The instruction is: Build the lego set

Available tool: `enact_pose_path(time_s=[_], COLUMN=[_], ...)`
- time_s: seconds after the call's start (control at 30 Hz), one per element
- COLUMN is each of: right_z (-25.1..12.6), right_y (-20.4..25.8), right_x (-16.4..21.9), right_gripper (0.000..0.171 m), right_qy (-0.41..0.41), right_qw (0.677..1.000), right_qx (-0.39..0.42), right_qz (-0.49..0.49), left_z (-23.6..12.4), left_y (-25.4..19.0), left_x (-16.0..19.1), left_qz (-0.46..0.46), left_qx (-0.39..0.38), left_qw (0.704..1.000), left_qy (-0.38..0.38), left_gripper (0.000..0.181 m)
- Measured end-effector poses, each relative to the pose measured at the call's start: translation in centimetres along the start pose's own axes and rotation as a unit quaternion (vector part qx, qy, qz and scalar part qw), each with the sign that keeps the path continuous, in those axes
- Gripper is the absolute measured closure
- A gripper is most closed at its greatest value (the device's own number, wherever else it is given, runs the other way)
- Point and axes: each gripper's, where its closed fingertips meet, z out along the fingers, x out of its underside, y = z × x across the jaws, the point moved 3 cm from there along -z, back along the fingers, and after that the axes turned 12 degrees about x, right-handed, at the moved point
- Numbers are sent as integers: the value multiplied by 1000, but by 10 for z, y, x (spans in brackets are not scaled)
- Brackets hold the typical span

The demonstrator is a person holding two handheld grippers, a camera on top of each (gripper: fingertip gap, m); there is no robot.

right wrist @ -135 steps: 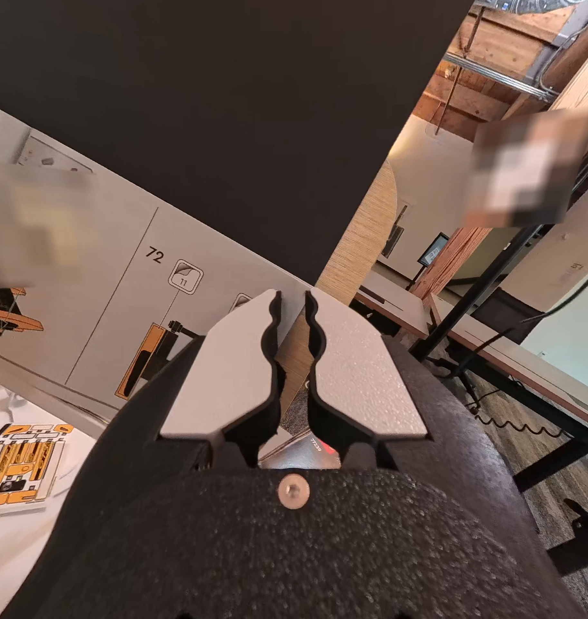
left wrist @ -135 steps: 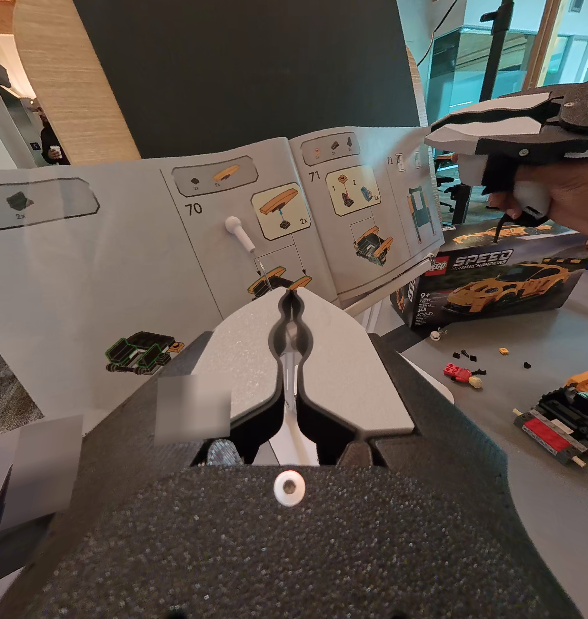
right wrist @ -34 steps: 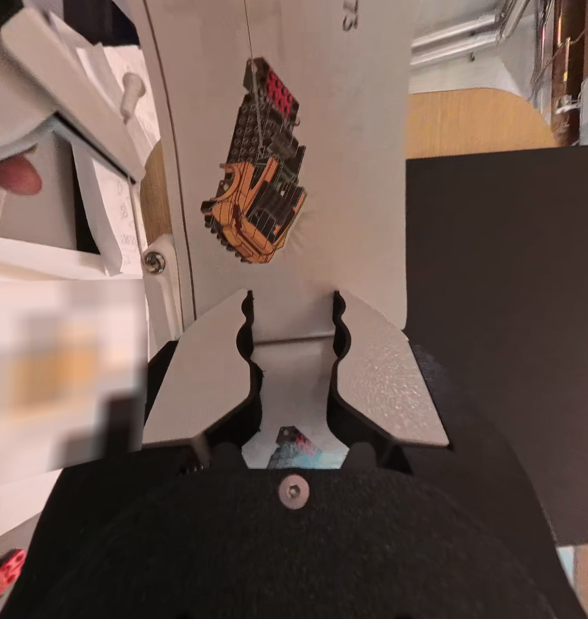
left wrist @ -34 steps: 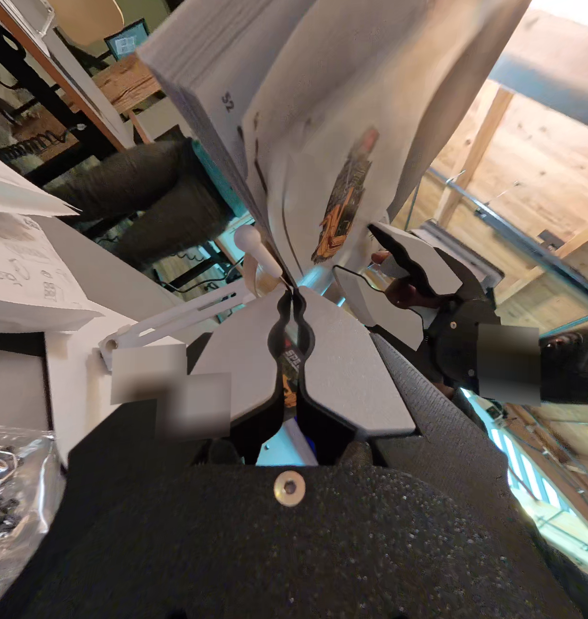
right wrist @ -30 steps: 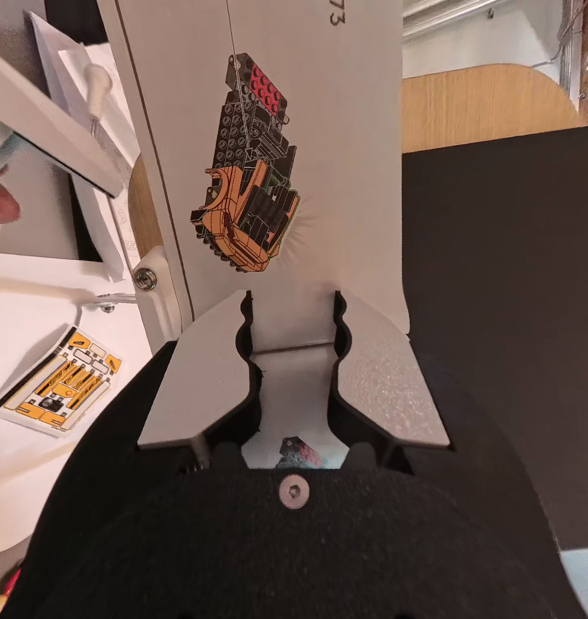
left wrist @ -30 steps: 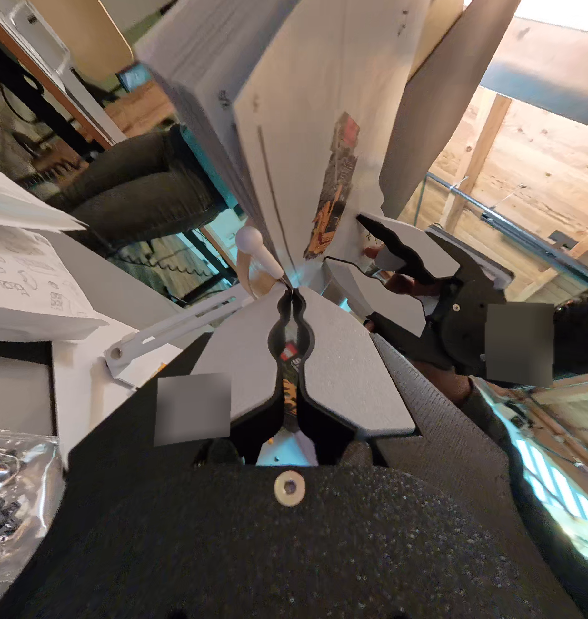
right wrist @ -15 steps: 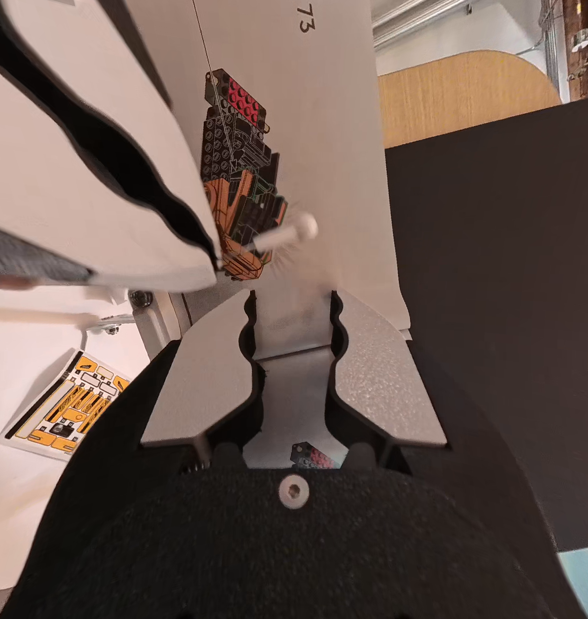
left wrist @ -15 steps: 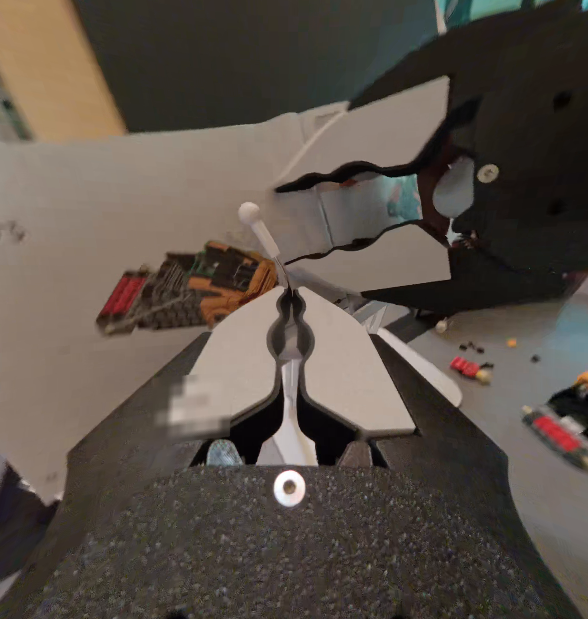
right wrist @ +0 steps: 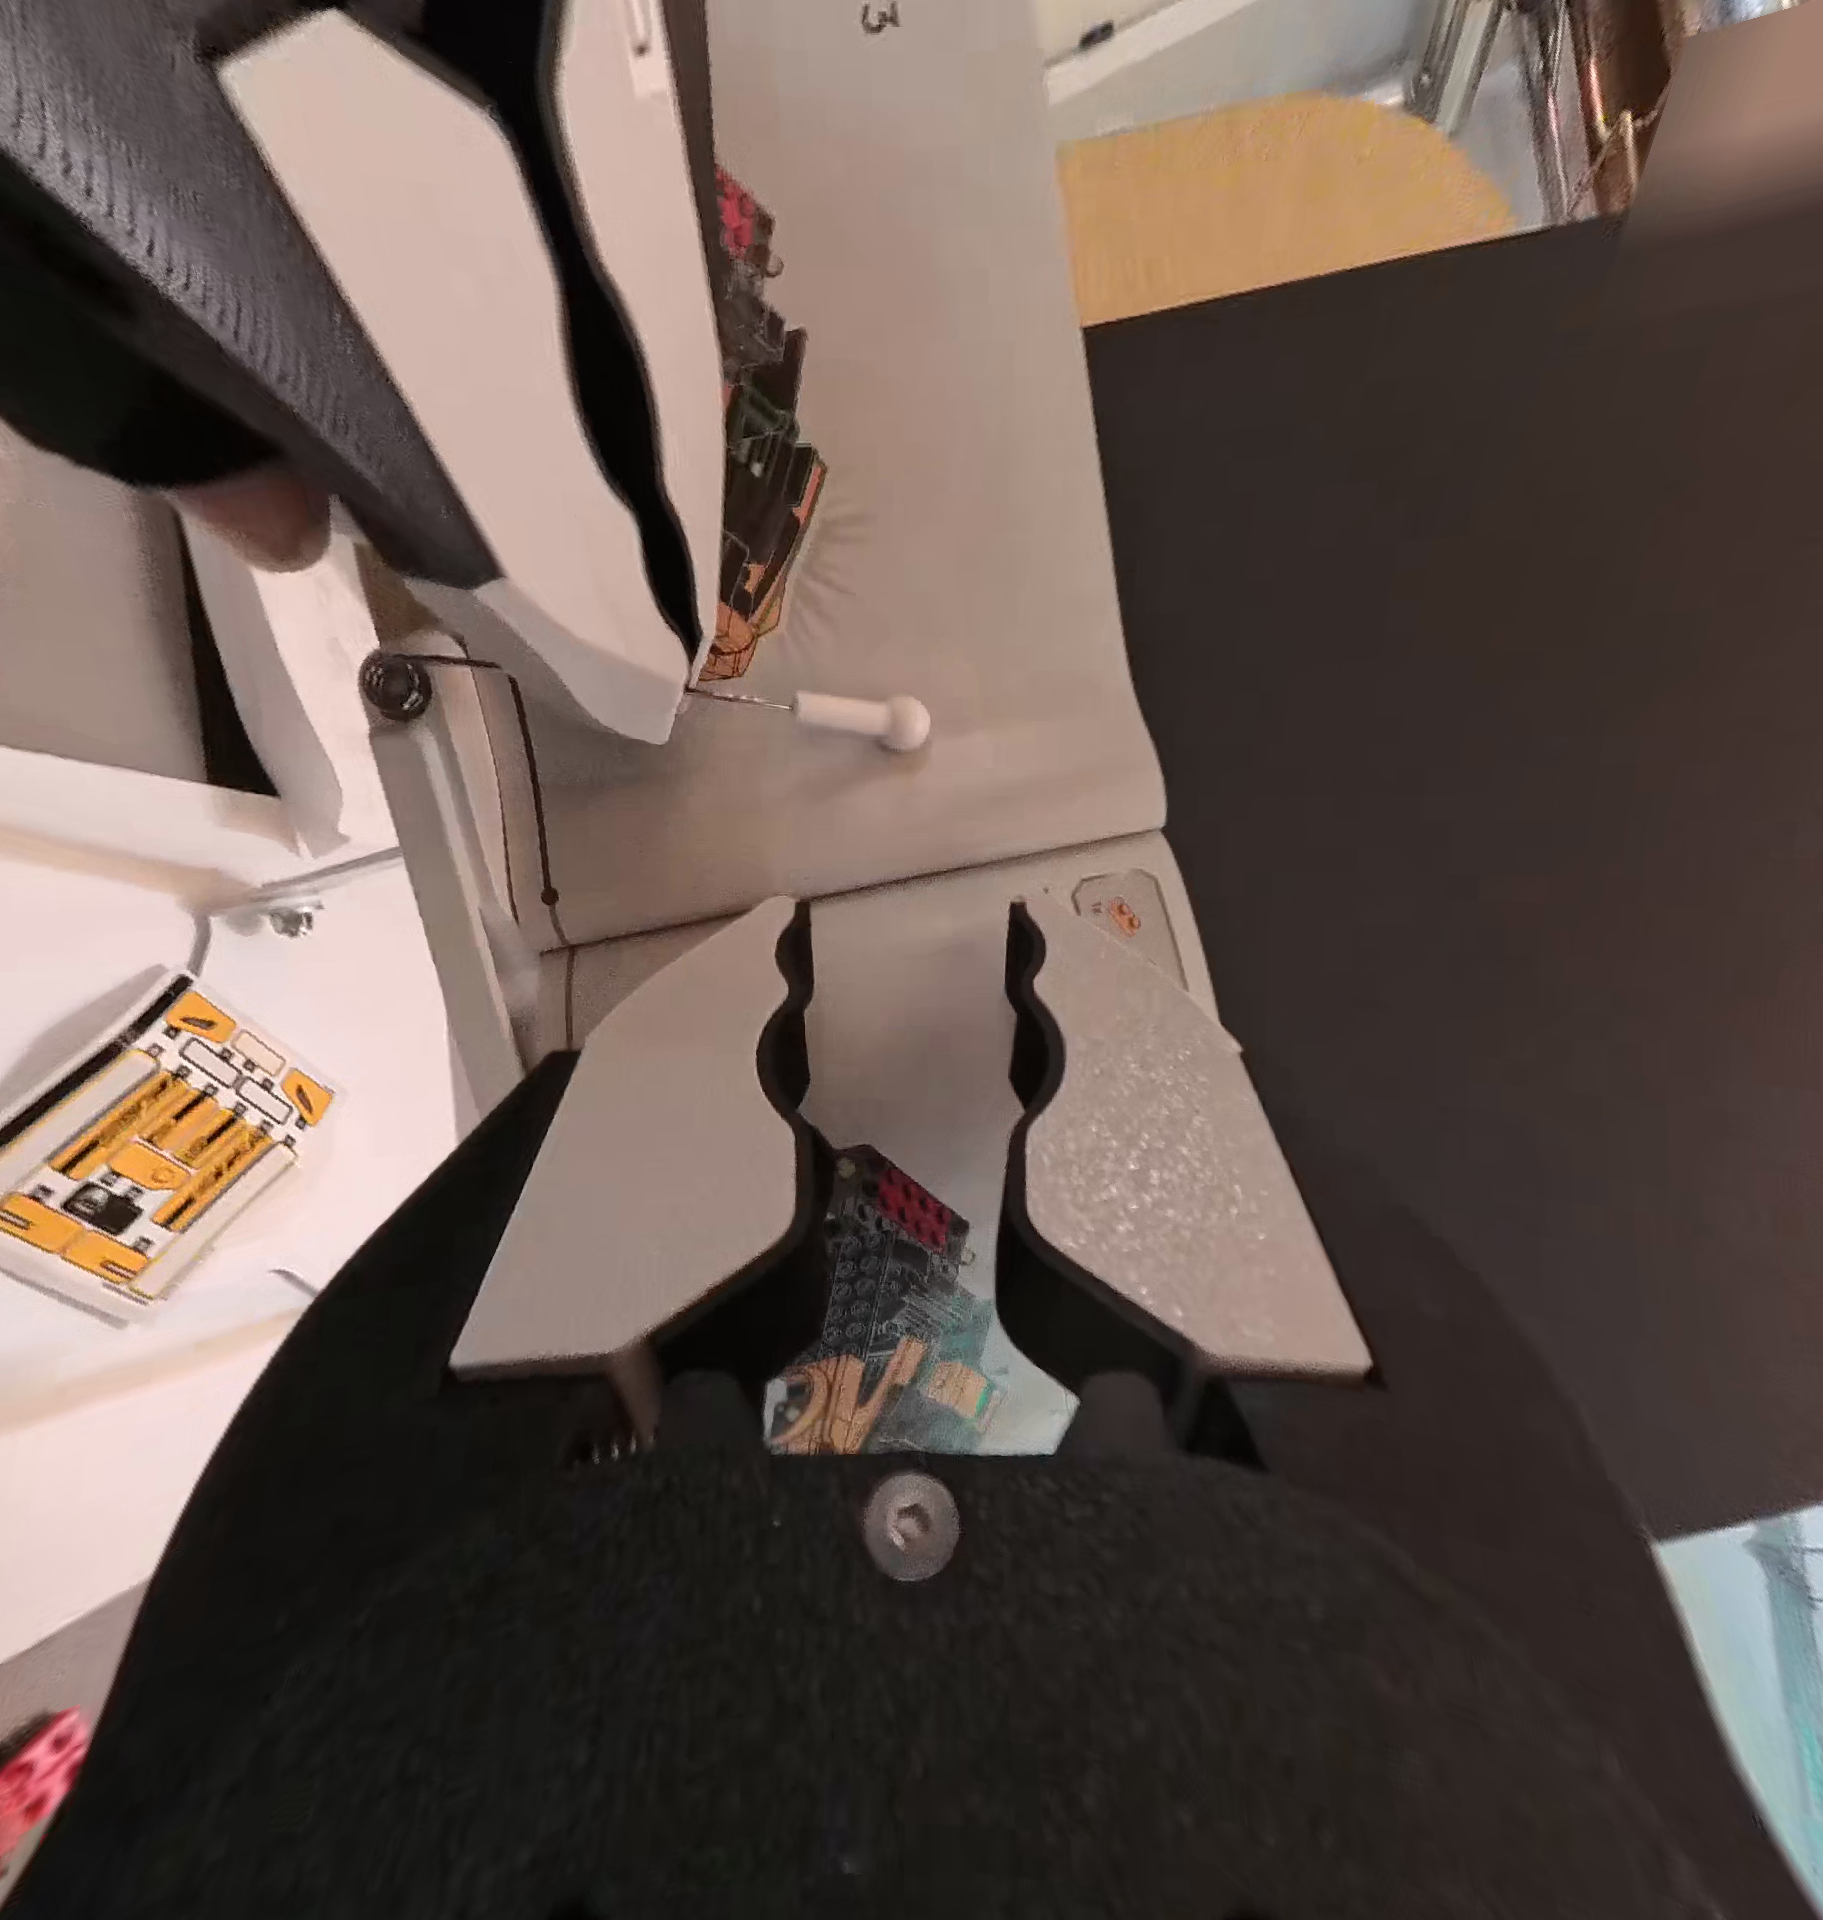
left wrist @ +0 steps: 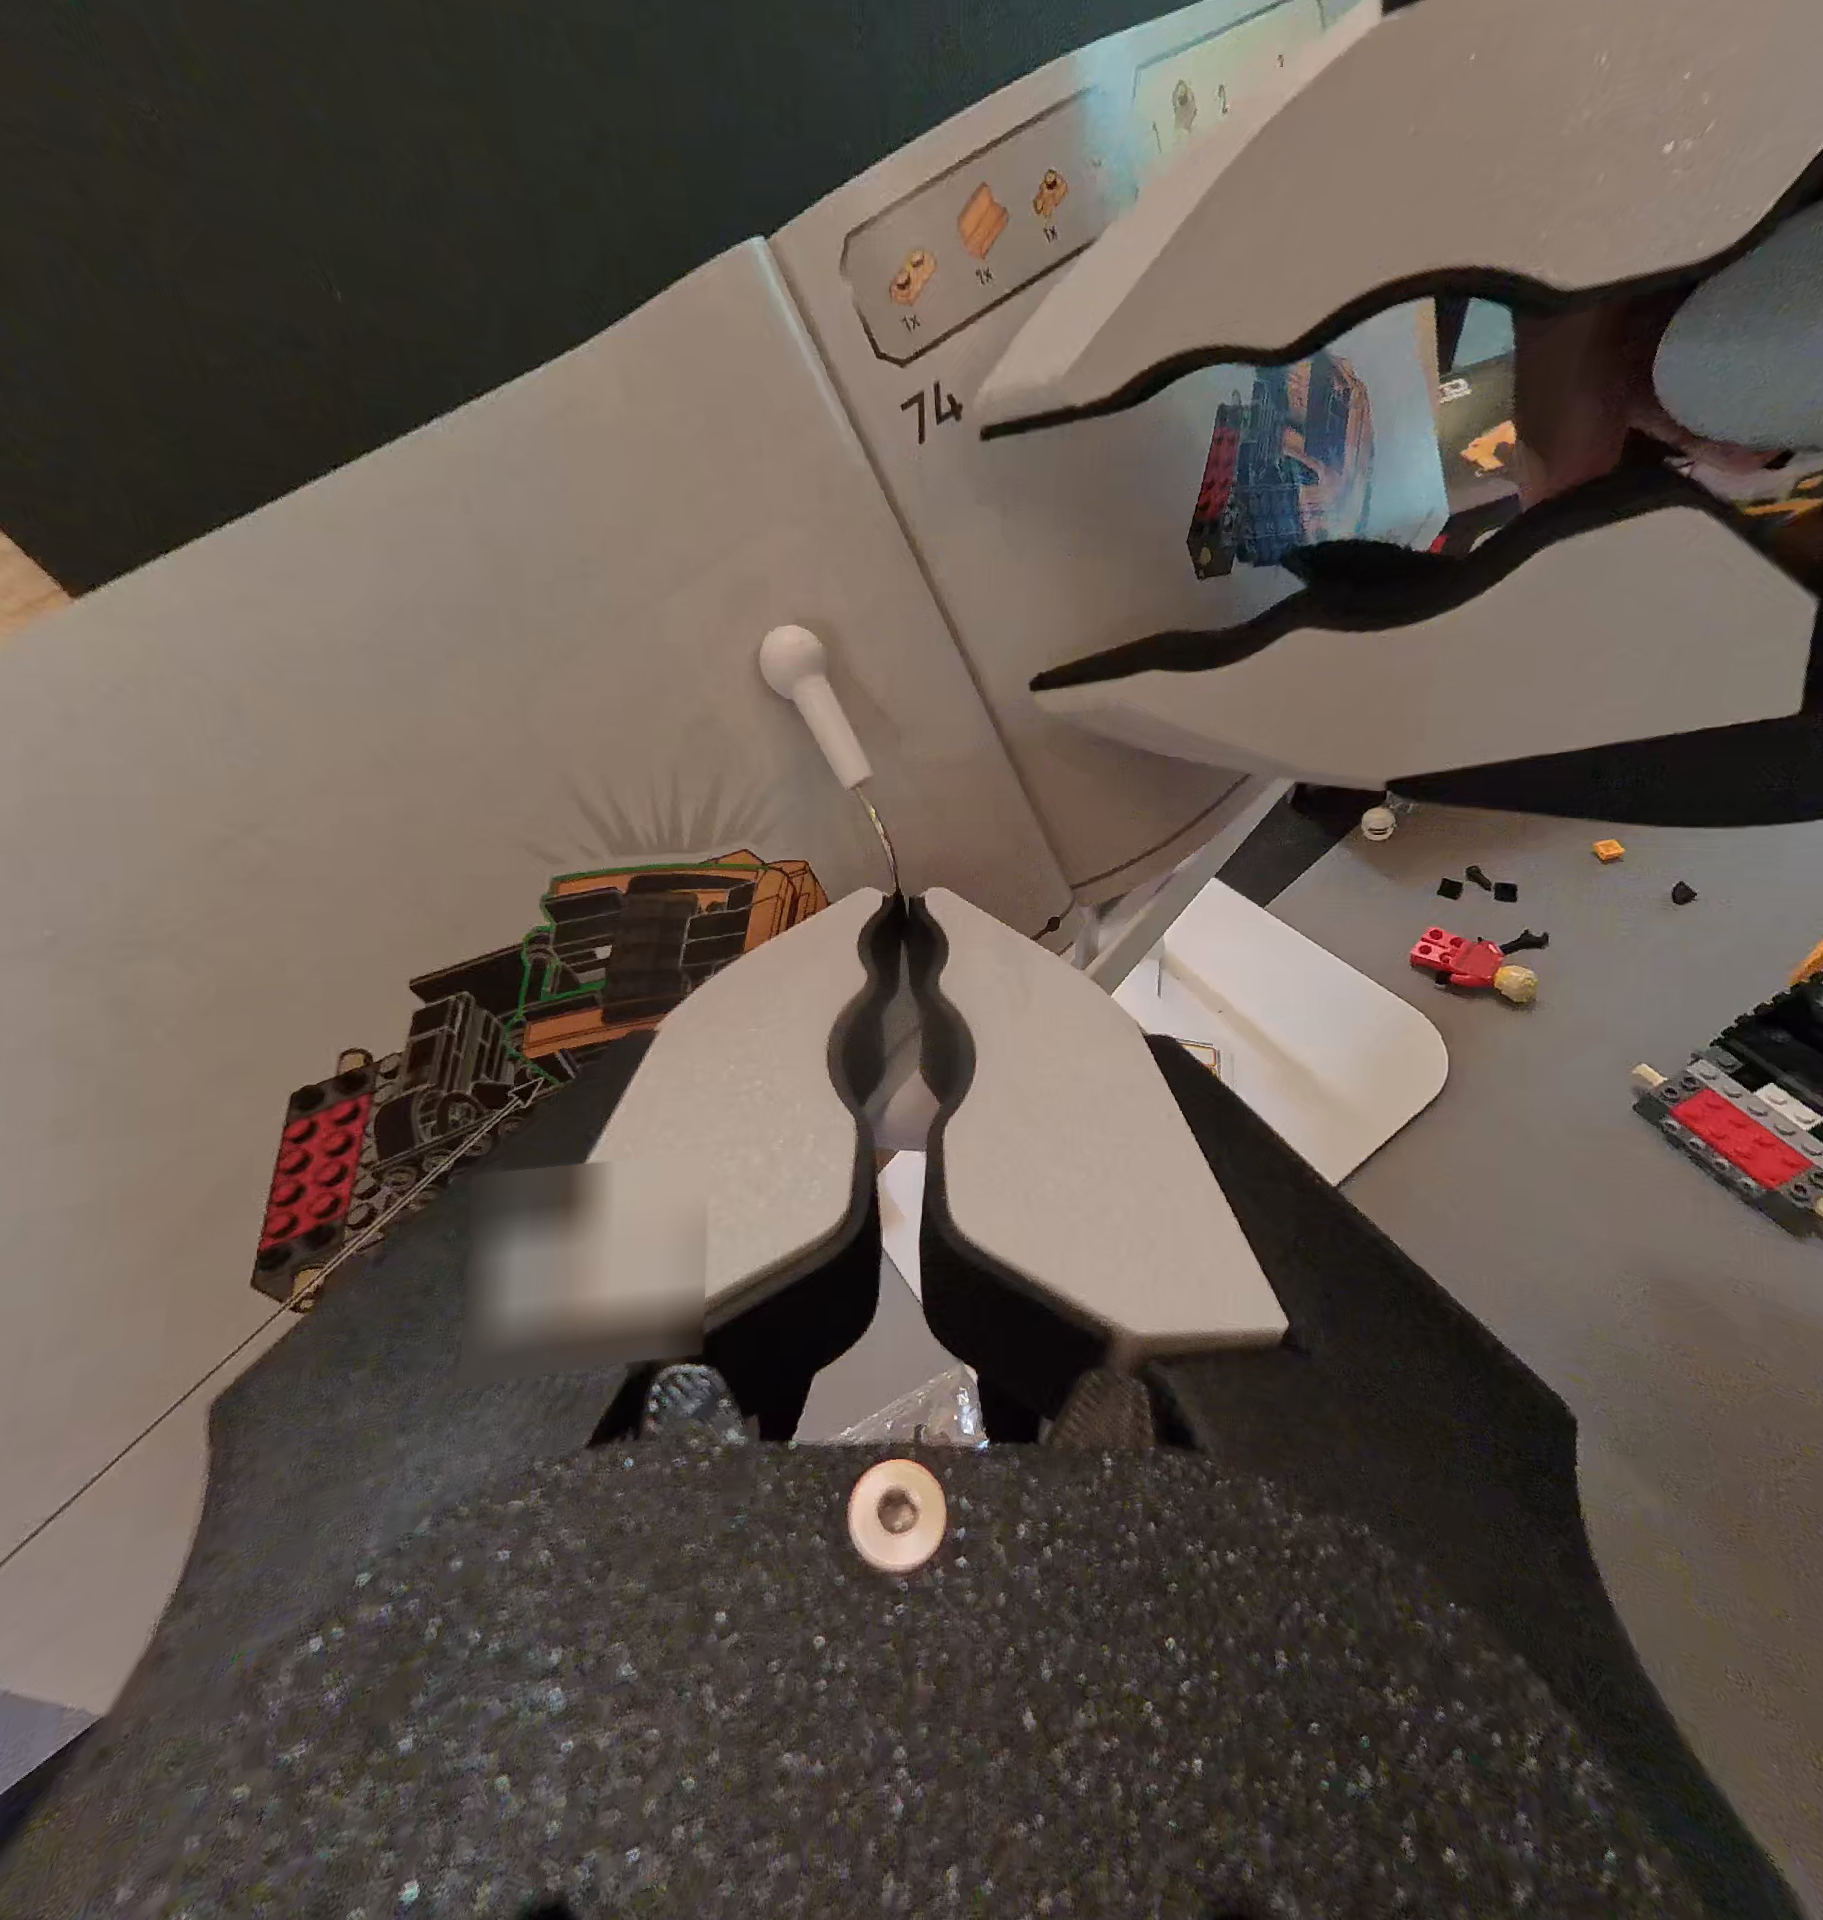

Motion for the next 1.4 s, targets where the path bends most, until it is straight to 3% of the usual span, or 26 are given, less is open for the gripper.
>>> enact_pose_path(time_s=[0.33, 0.63, 0.77, 0.97, 1.17, 1.4], right_z=[13, -6, -30, -71, -115, -158], right_y=[14, 11, 0, -12, -7, 8], right_x=[-9, -1, 4, 15, 22, 33], right_gripper=[140, 137, 137, 137, 136, 136], right_qy=[27, 20, 5, -13, -20, -4], right_qw=[999, 1000, 996, 965, 909, 851], right_qx=[-8, 0, 18, 45, 51, 67], right_qz=[-43, -1, 89, 257, 412, 521], left_z=[1, 11, 7, -24, -69, -88], left_y=[-10, -12, -15, -30, -52, -55], left_x=[-1, -2, 0, -11, -3, 5], left_qz=[103, 74, 78, 40, -34, -91], left_qx=[-26, 2, -5, -9, 3, -4], left_qw=[994, 993, 995, 998, 986, 975], left_qy=[38, 87, 60, -51, -161, -202], left_gripper=[180, 180, 177, 170, 174, 181])
